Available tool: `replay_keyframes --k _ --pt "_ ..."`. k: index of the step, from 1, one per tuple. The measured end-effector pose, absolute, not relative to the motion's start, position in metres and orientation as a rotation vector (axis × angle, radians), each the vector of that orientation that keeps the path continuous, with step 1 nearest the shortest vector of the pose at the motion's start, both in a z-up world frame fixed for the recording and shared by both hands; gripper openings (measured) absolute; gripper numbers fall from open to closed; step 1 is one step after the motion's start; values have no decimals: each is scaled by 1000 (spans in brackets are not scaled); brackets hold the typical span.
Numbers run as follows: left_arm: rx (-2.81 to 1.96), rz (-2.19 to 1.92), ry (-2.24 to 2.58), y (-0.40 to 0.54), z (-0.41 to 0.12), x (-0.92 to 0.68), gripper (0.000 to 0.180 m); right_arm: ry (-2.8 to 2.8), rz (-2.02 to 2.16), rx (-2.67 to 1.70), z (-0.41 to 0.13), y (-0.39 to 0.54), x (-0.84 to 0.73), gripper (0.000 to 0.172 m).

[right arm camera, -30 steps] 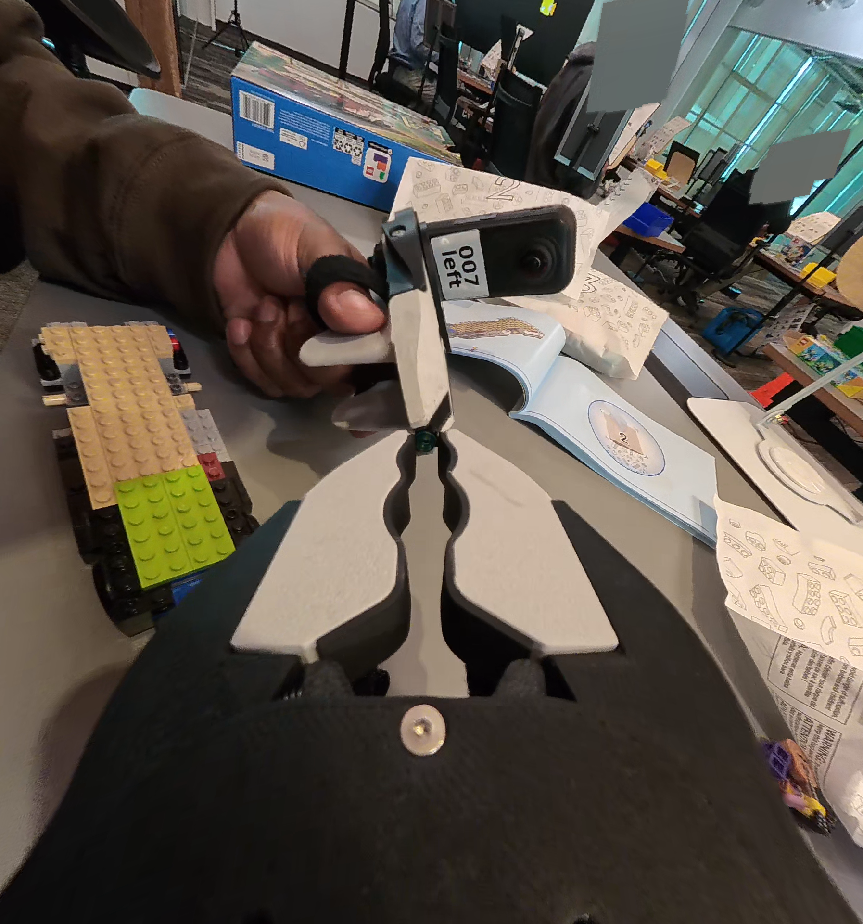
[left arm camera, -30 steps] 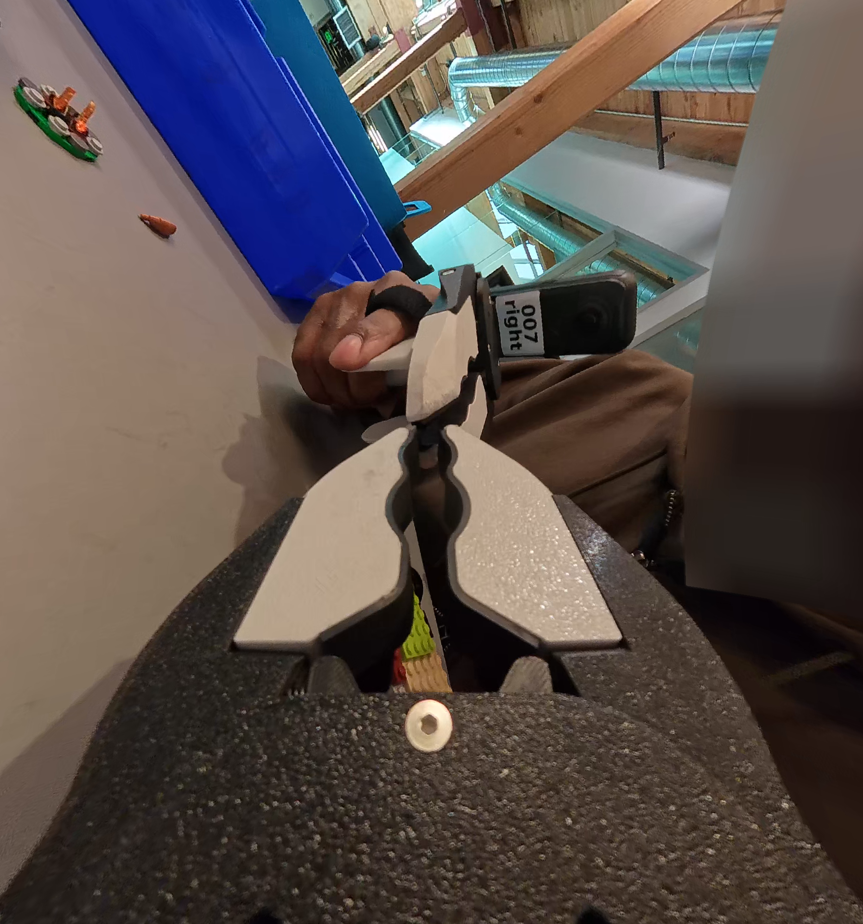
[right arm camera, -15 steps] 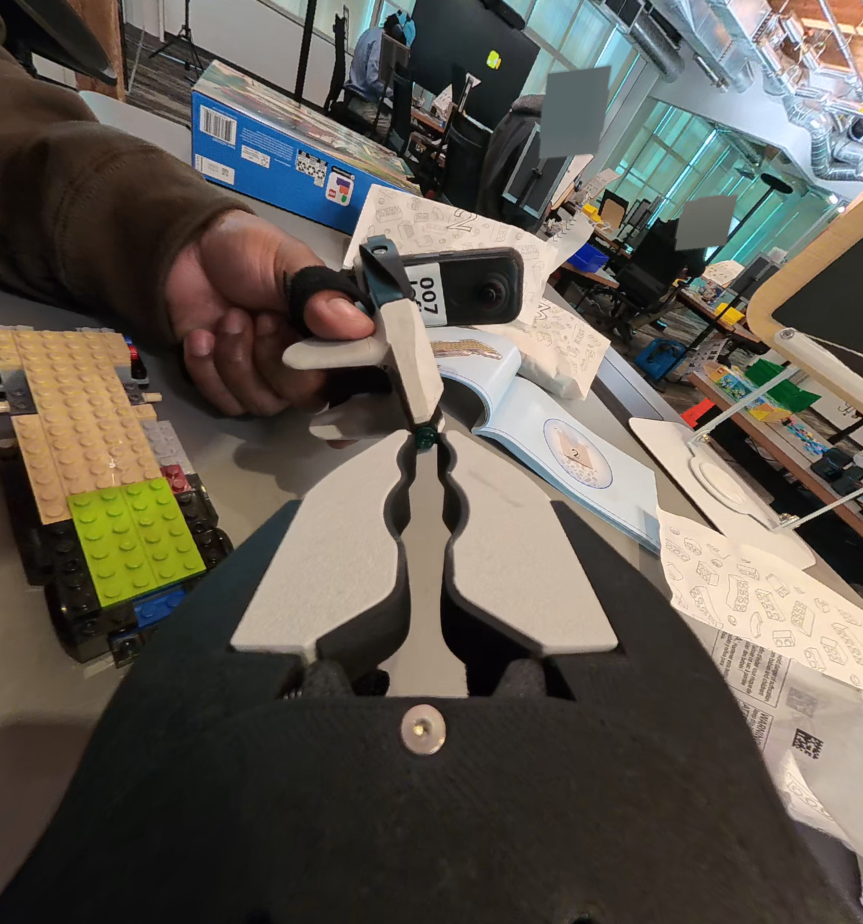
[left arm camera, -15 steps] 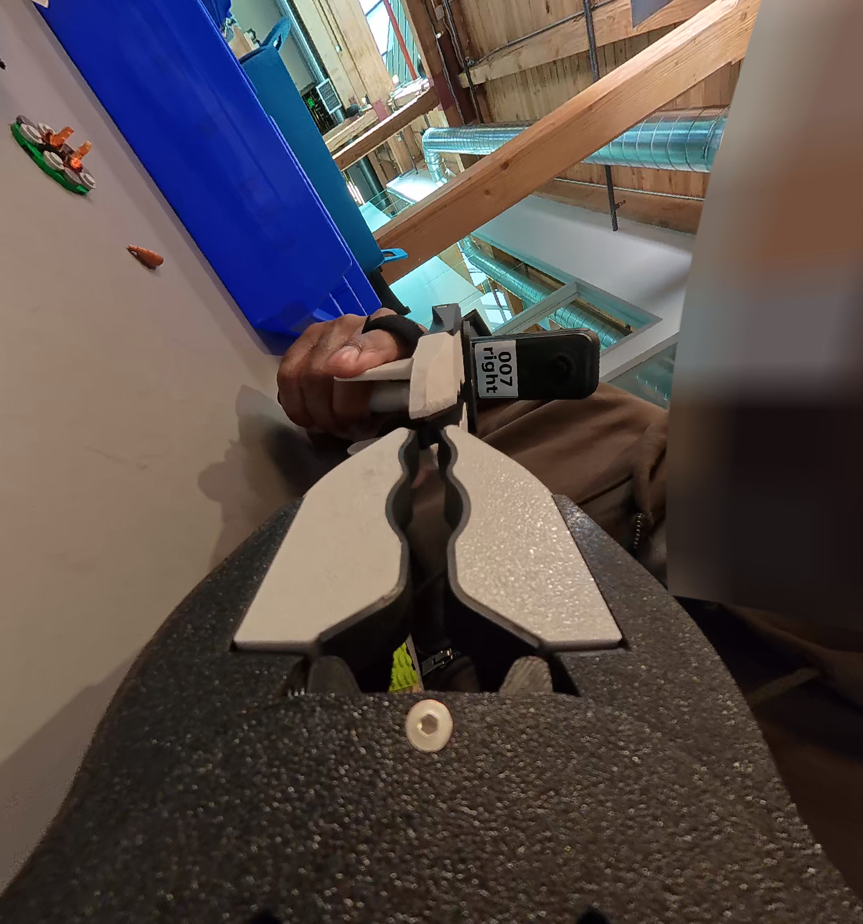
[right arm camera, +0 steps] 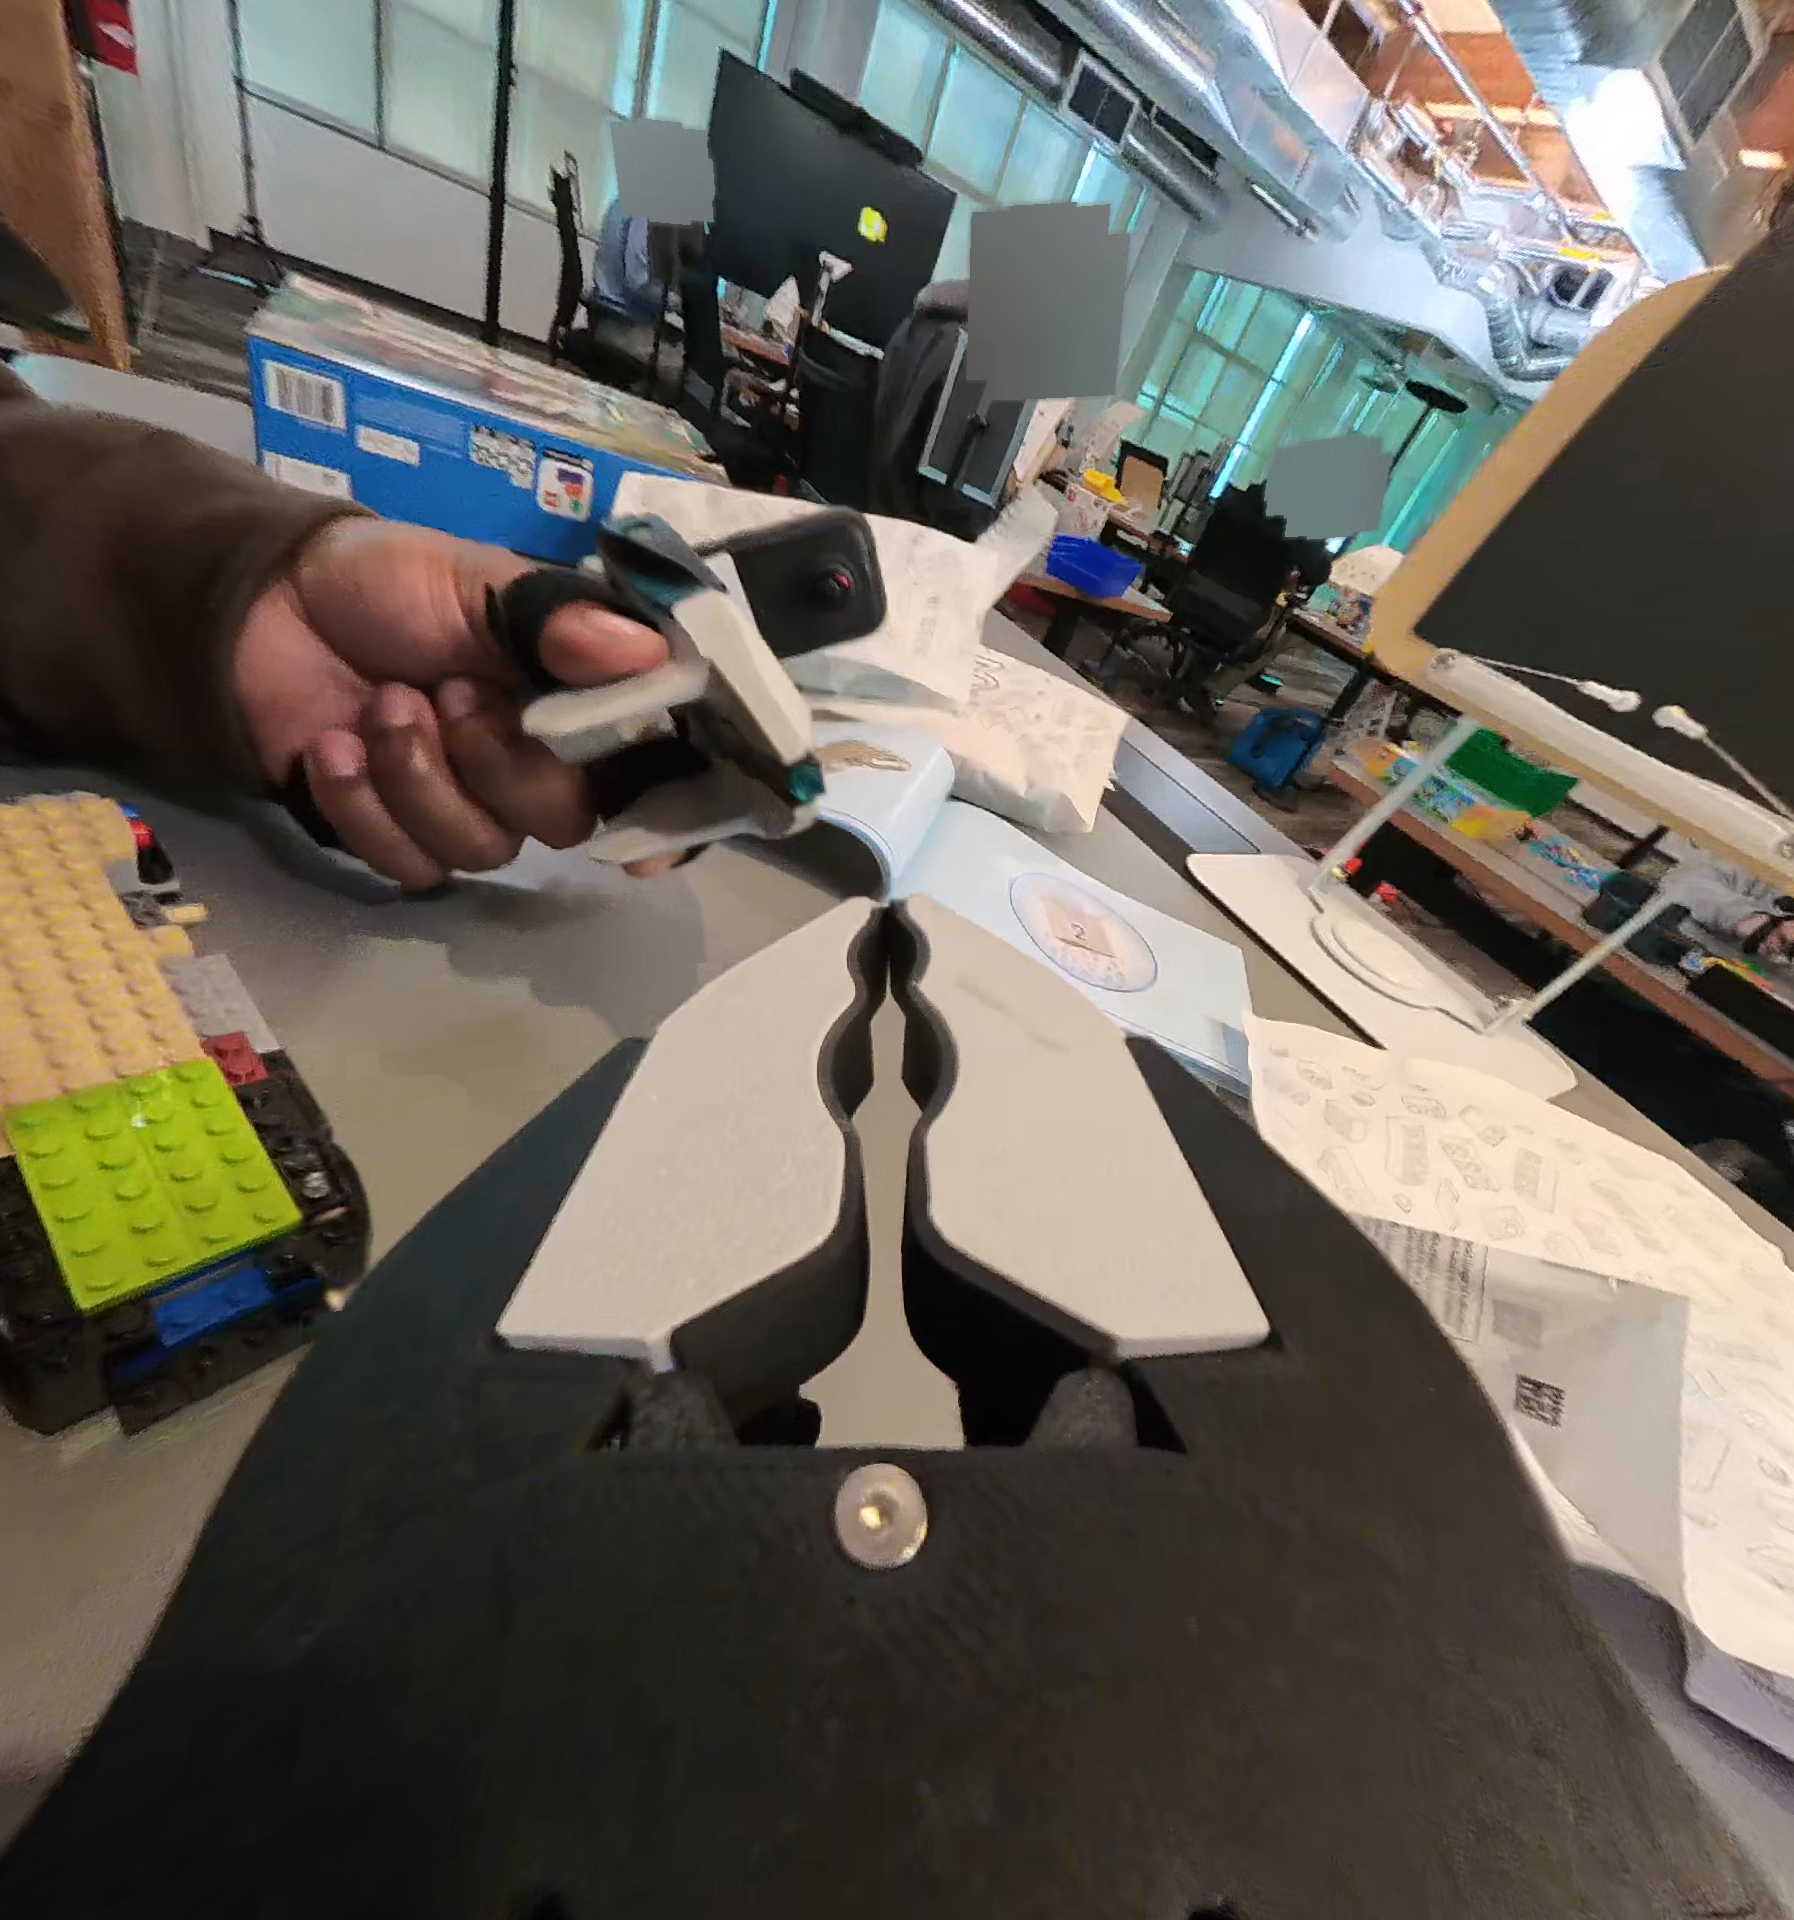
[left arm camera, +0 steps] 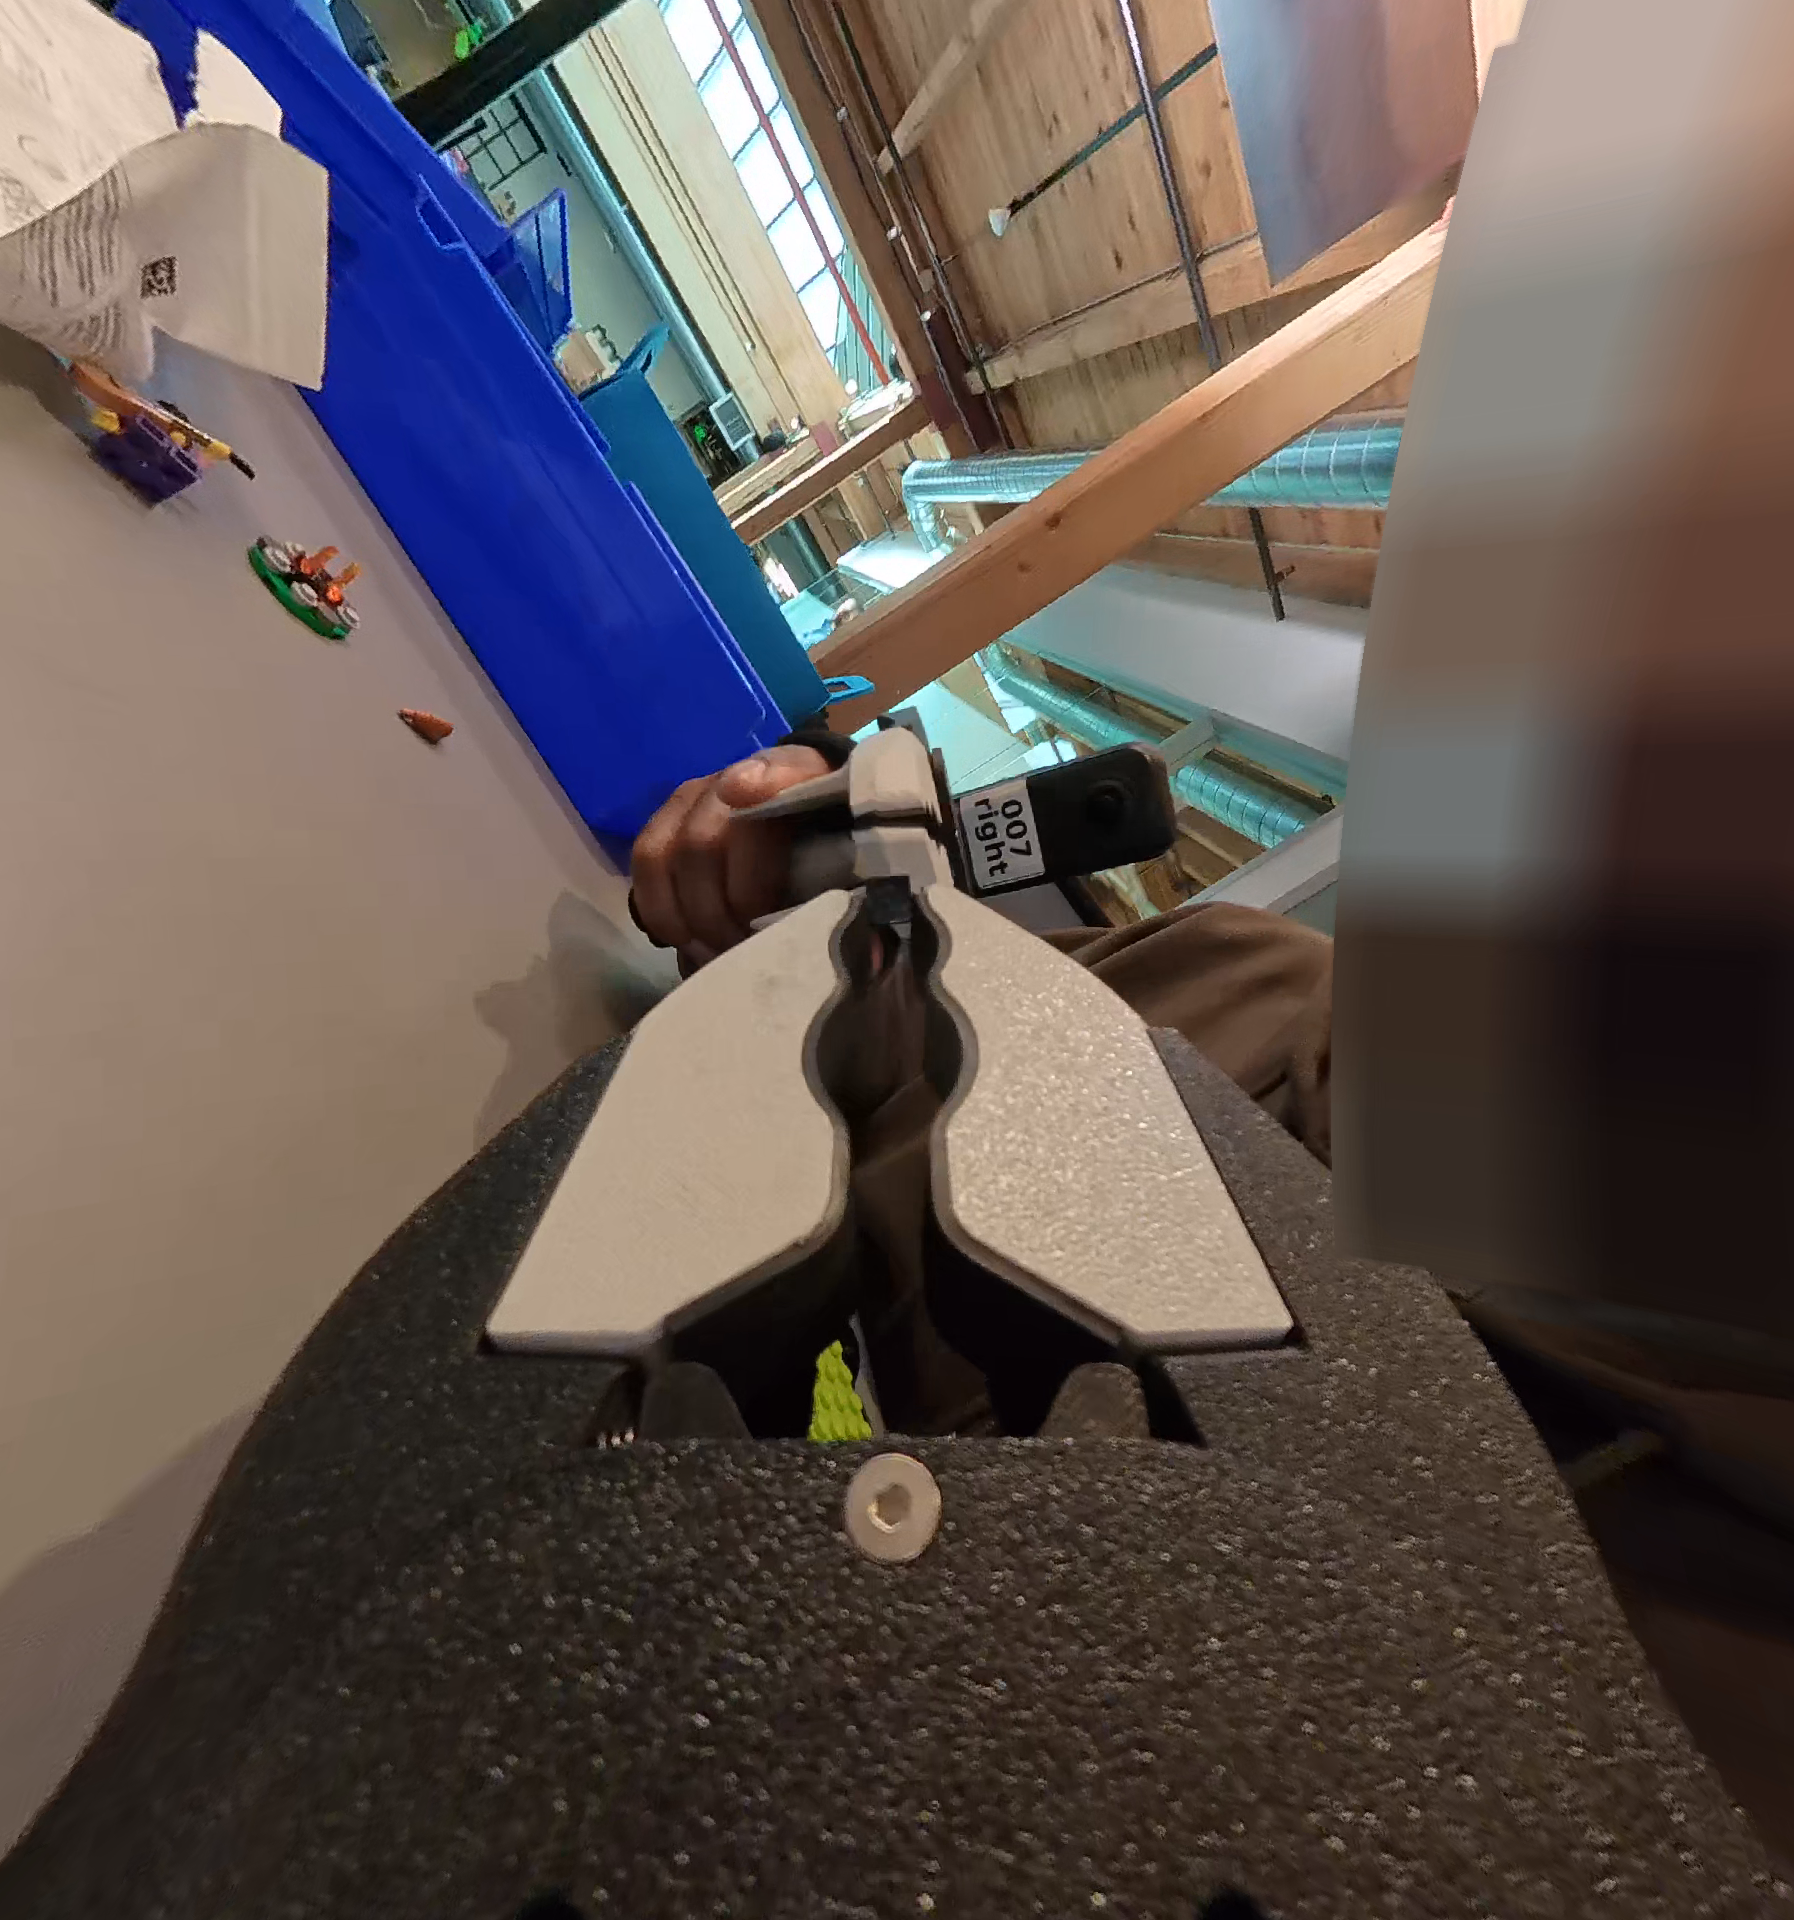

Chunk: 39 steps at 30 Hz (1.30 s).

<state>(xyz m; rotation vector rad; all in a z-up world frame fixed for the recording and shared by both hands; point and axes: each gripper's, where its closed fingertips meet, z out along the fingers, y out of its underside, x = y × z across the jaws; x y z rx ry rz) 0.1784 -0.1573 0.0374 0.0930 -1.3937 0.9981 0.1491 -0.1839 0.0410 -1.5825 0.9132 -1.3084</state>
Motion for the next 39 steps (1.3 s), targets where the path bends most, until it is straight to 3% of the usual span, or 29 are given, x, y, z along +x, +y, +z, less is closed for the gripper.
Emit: replay_keyframes --k 4,9,16,39 --pt "42 959 -1431 -155 32 163 7 891 -1283 -1643 29 -171 154 1" --pt "15 930 -1462 -154 26 154 7 847 -1289 -1682 26 -156 158 16" --pt "0 909 -1489 -153 21 148 7 844 -1277 -1702 22 -151 161 8" --pt "-2 918 -1476 -153 24 149 7 870 -1216 -1703 21 -153 161 7"
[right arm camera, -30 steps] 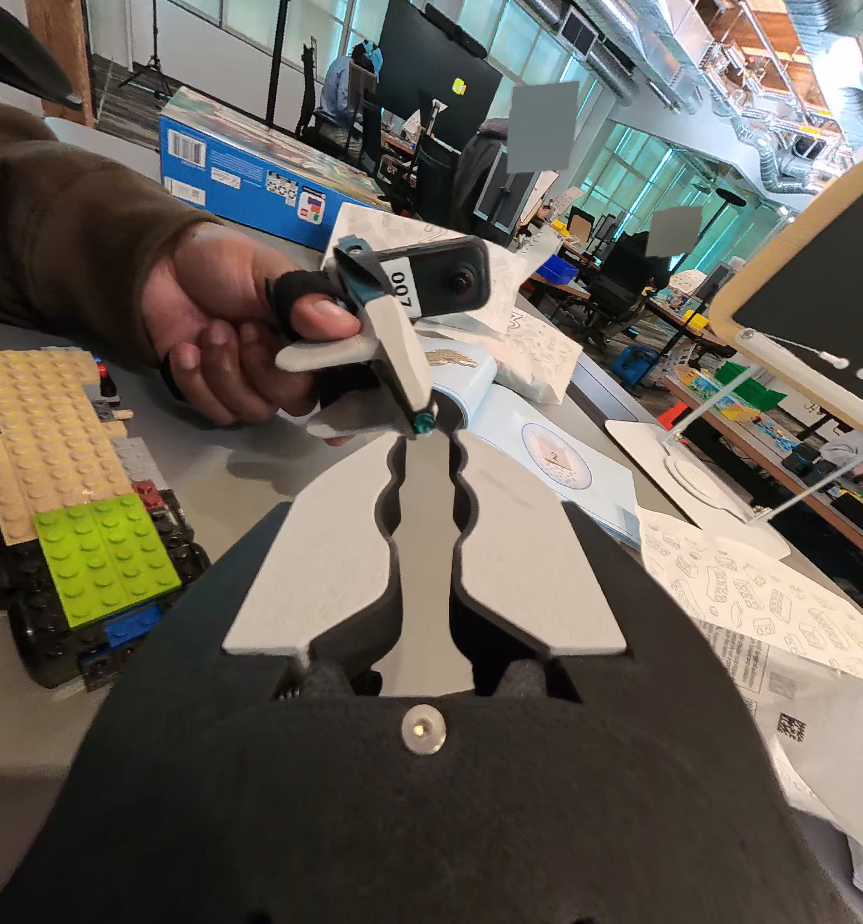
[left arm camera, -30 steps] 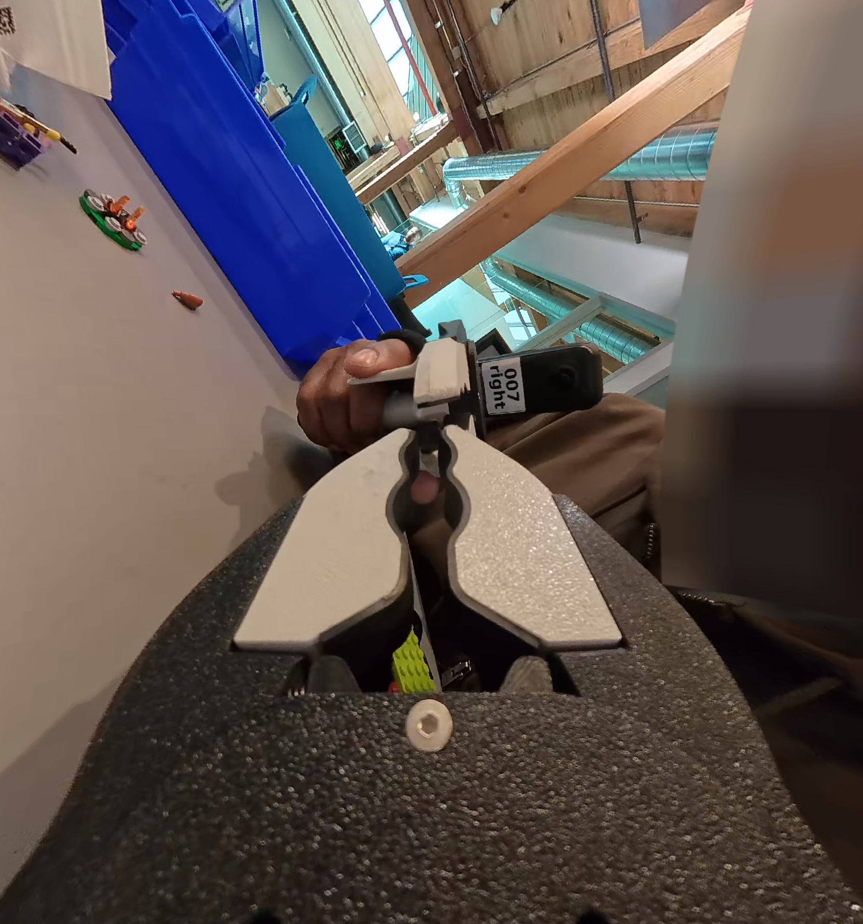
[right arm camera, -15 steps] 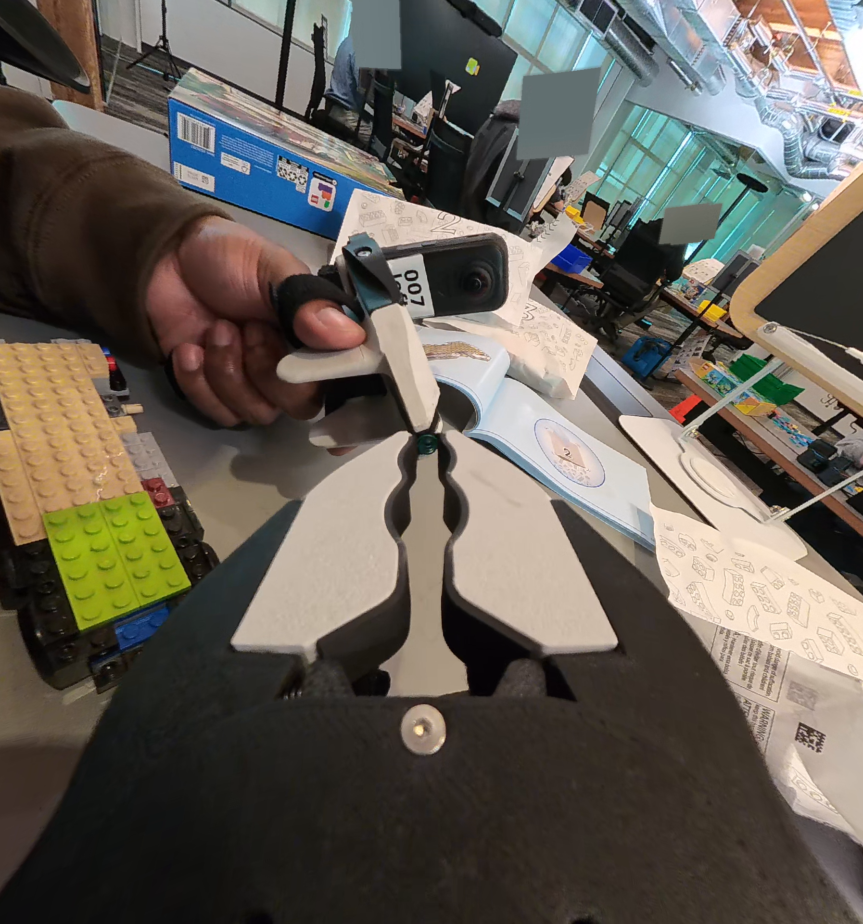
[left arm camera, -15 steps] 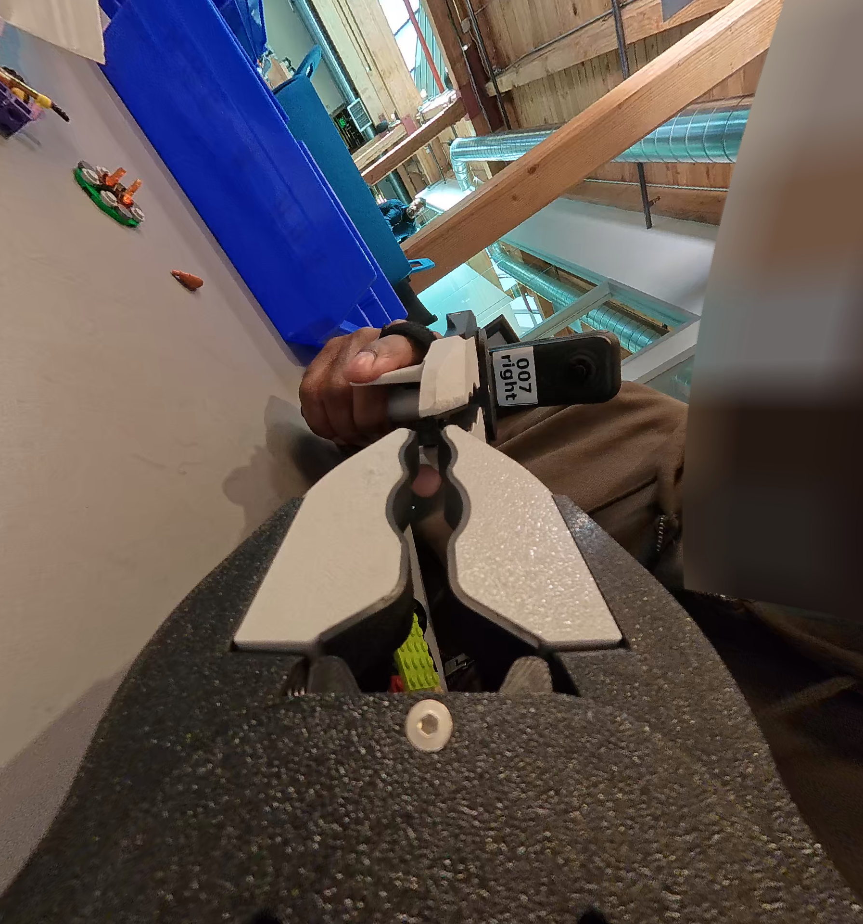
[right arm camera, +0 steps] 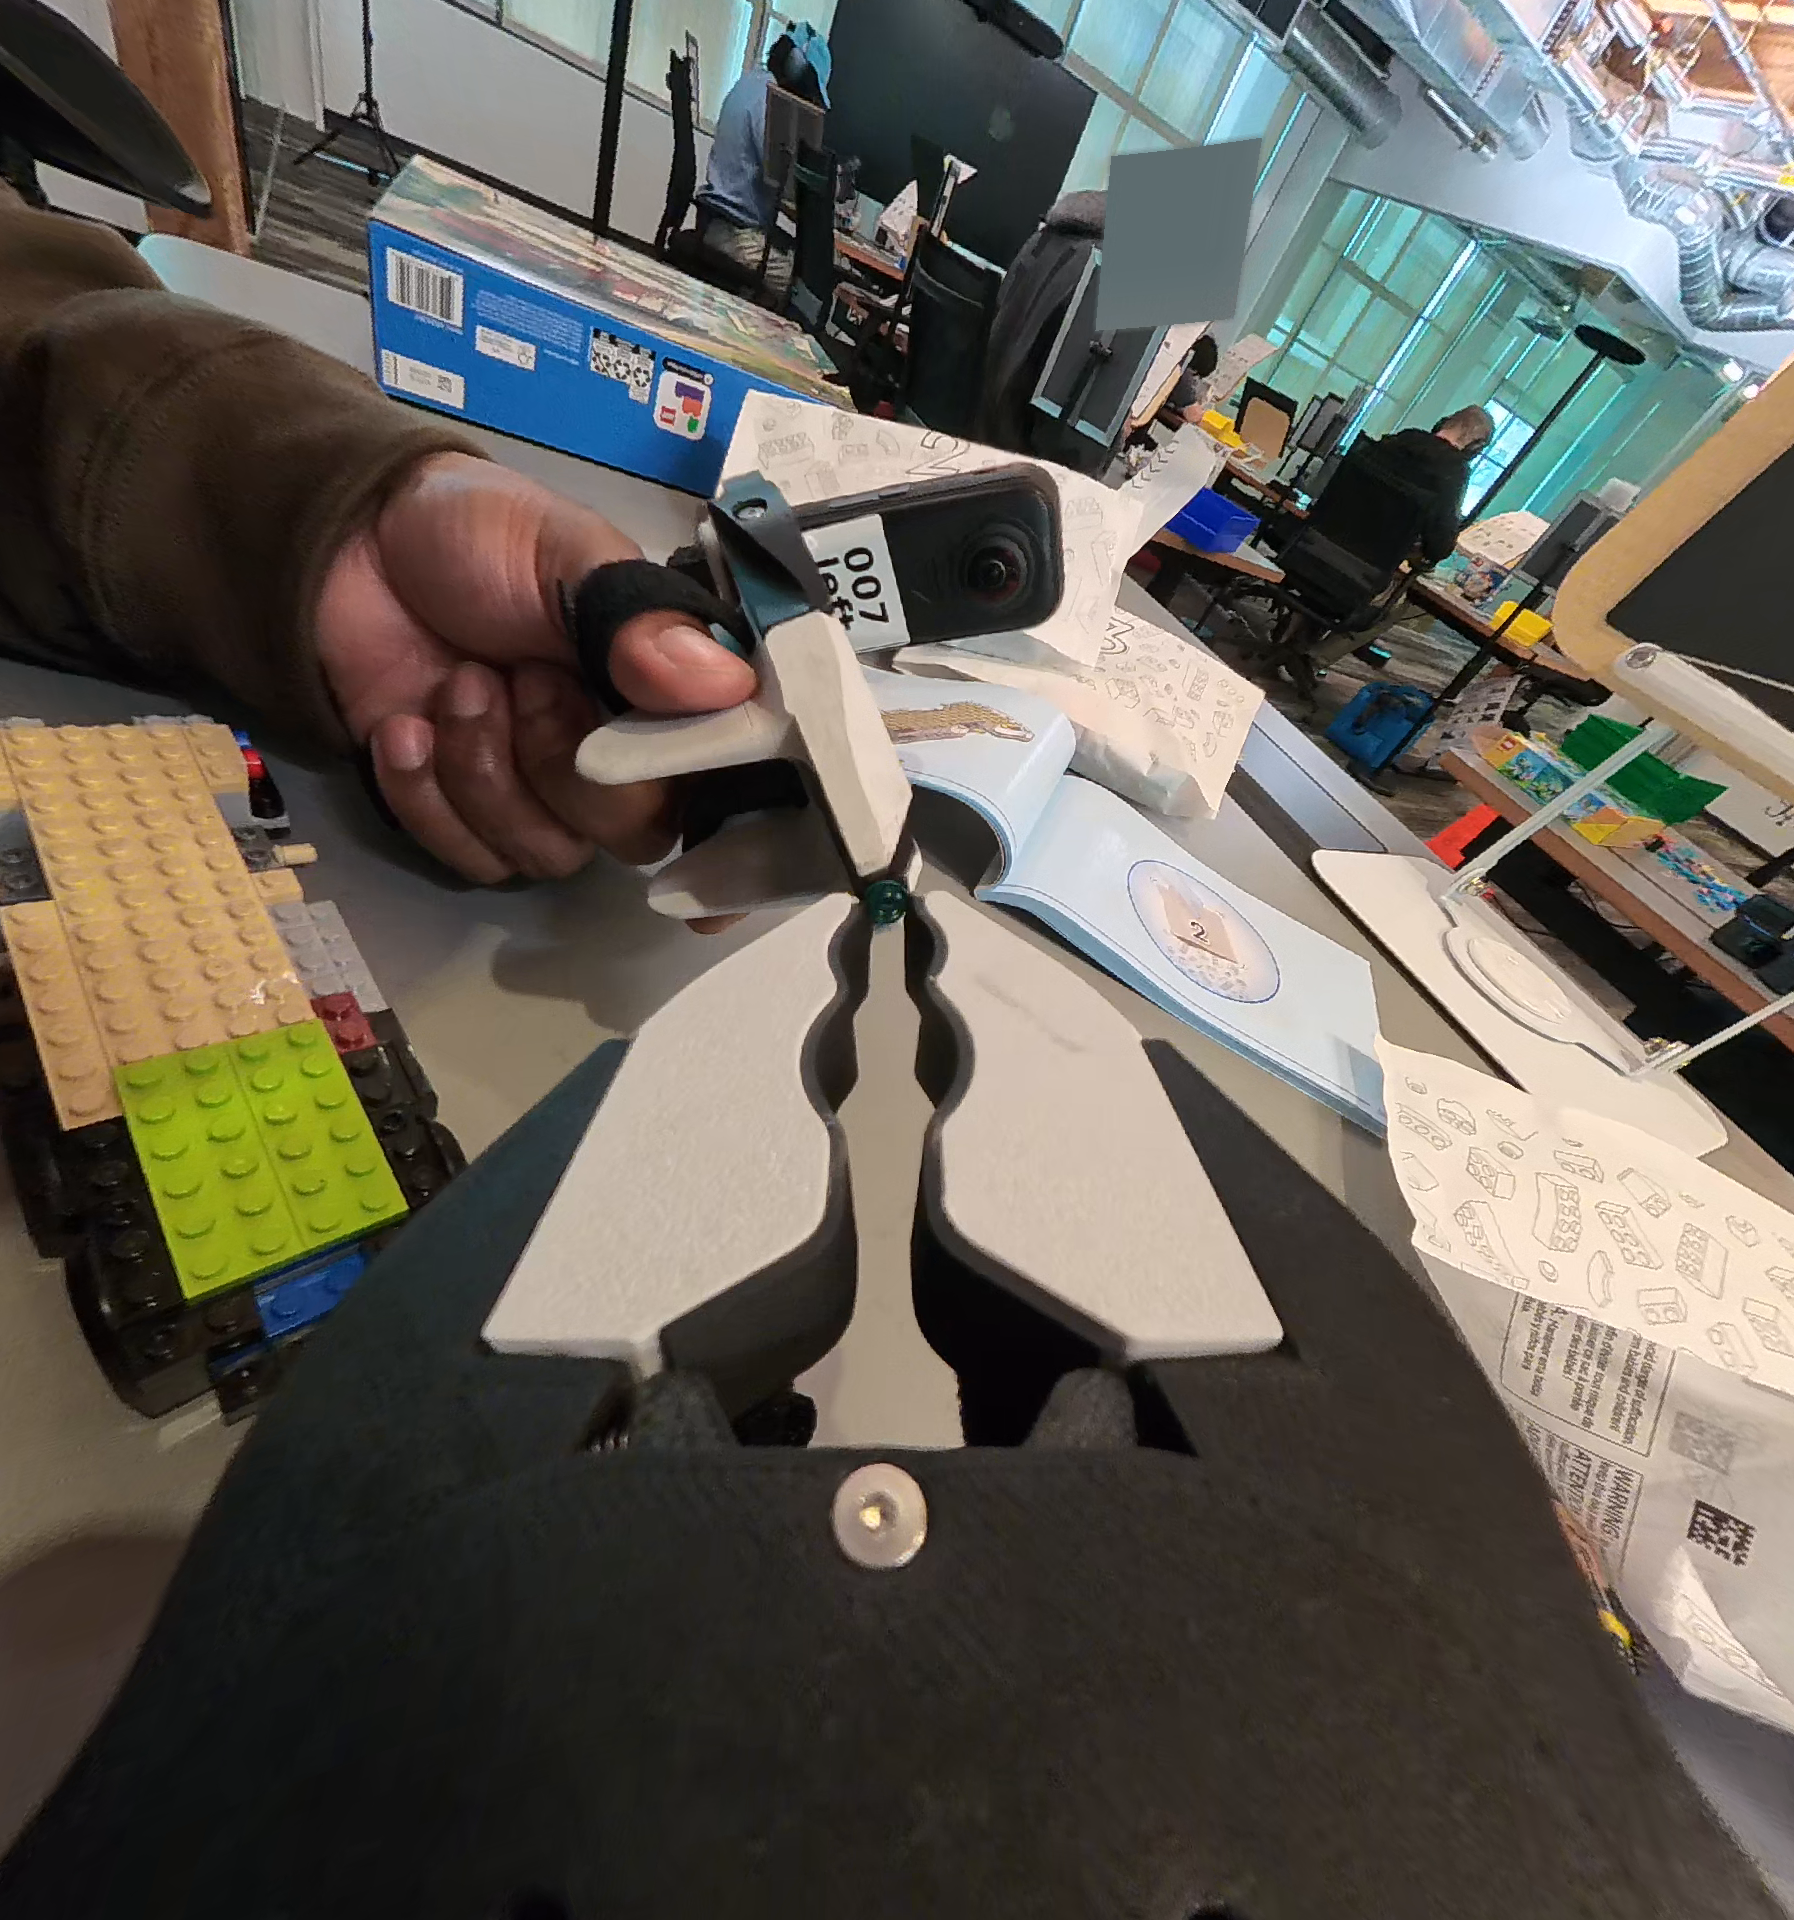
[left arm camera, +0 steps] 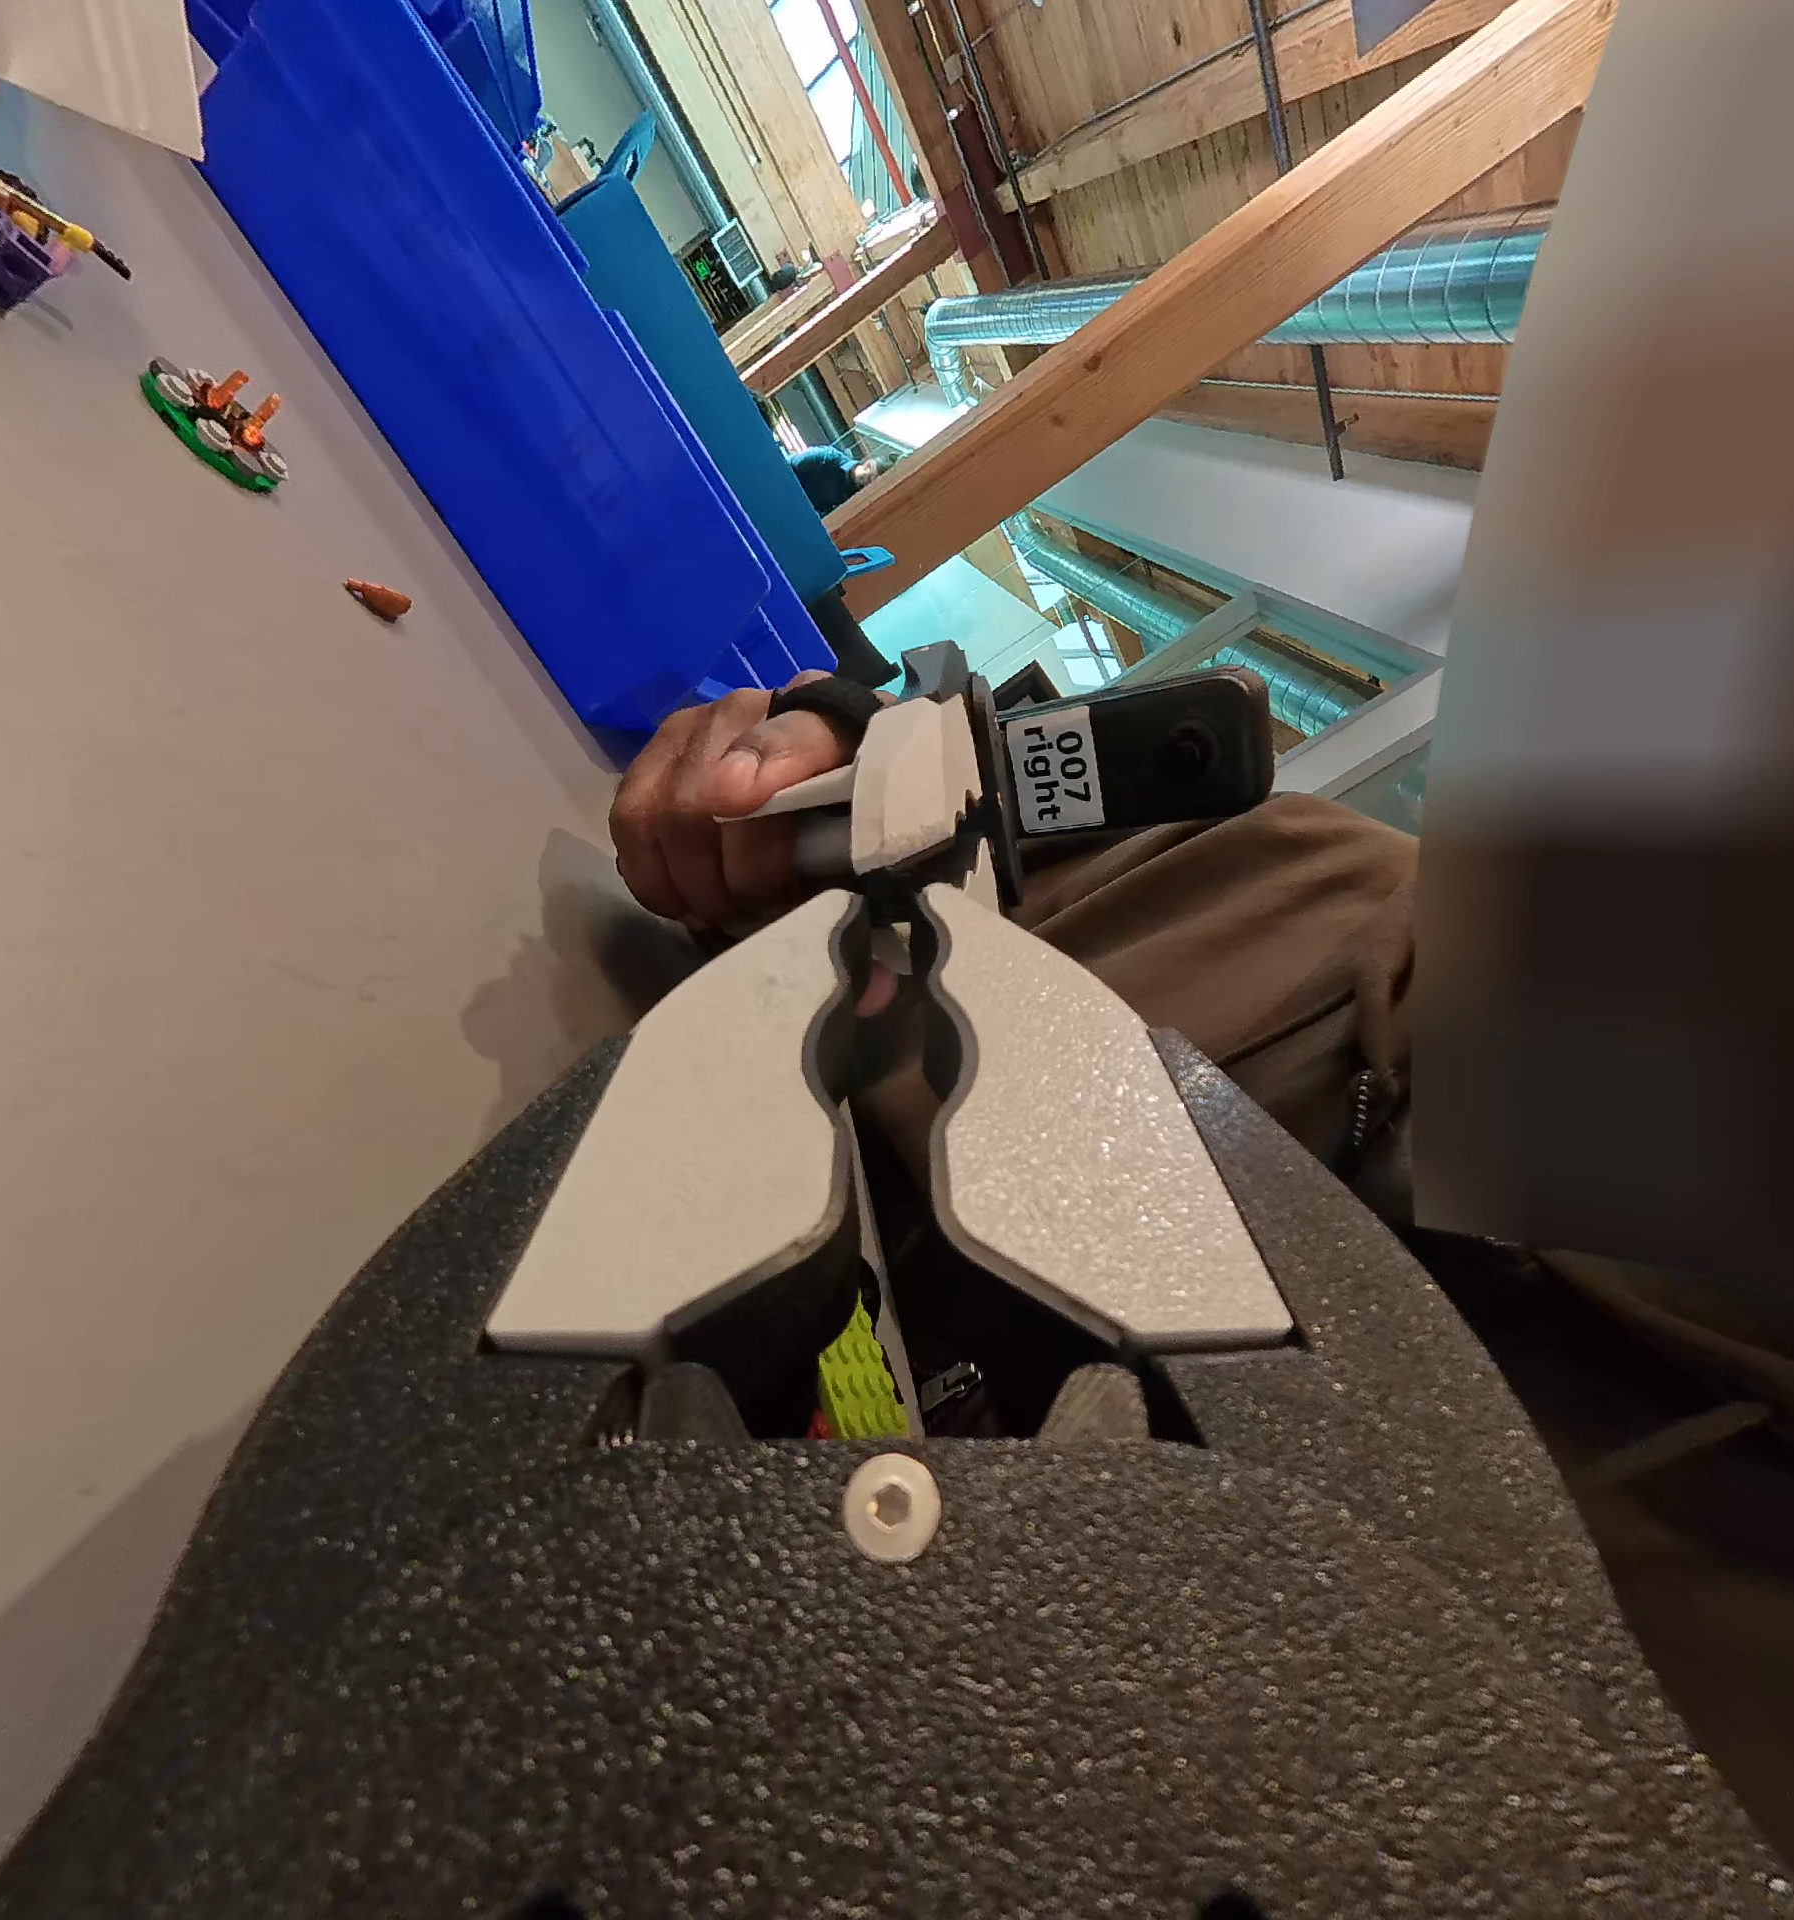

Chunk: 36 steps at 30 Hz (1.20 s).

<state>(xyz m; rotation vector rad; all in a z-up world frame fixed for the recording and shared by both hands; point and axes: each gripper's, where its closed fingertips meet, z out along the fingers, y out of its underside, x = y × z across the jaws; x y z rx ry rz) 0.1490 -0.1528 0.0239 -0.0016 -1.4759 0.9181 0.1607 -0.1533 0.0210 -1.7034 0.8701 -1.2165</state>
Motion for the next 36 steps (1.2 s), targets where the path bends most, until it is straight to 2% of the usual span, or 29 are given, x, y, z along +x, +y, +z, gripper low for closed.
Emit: replay_keyframes --k 16,20,22,26,36 --pt "39 953 -1465 -156 27 163 7 918 -1218 -1650 23 -165 159 0" --pt "20 919 -1486 -155 21 153 7 900 -1242 -1685 18 -158 163 14" --pt "16 915 -1490 -154 20 151 7 893 -1247 -1697 17 -155 164 16" --pt "17 912 -1494 -154 19 150 7 885 -1251 -1705 16 -154 165 9" --pt "23 908 -1487 -155 20 152 7 900 -1241 -1714 15 -155 165 7"
